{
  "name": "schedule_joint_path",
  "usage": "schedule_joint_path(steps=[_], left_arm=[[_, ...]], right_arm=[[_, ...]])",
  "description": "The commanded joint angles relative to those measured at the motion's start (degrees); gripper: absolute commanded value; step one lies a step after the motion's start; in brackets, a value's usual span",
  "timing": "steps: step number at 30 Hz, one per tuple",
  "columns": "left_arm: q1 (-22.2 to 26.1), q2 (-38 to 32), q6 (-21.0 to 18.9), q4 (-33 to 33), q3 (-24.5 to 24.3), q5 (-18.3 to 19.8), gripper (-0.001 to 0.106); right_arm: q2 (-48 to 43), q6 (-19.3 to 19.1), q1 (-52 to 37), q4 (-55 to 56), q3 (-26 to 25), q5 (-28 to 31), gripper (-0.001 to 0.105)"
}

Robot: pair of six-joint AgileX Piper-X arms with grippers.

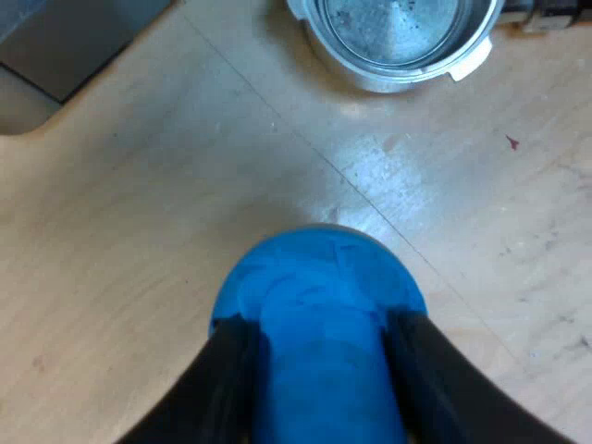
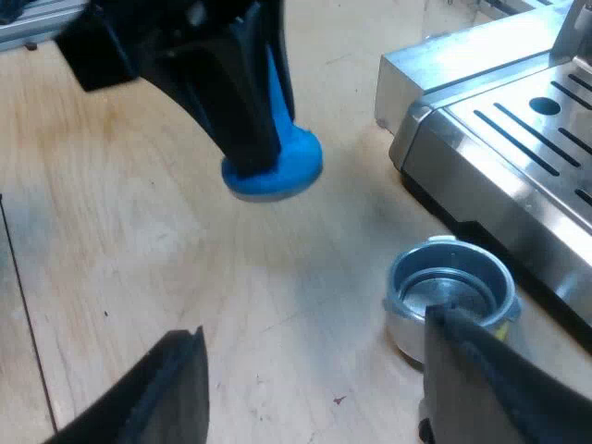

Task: Grind coffee beans and then tamp

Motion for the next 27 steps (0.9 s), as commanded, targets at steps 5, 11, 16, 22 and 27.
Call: schedule_joint_path(steps=[5, 11, 16, 22, 27], left_arm=[[-0.31, -9.71, -0.1, 5.2, 0.02, -0.16, 0.001], [-0.31, -14.93, -0.09, 7.25, 0.02, 1.1, 0.001], [-0.31, -16.37, -0.09, 8.95, 0.02, 1.23, 0.001], [-0.31, -16.34, -0.09, 9.06, 0.02, 1.23, 0.001], [-0.31, -16.34, -0.09, 9.06, 0.02, 1.37, 0.001]], right_arm=[[-0.06, -0.18, -0.01, -0.81, -0.2, 0.22, 0.054], [-0.06, -0.18, -0.01, -0.81, -0.2, 0.22, 0.054], [-0.06, -0.18, -0.01, -0.81, -0.2, 4.68, 0.054], [-0.06, -0.18, -0.01, -0.81, 0.14, 9.63, 0.054], [-0.06, 3.47, -0.01, -0.81, 2.1, 12.3, 0.054]])
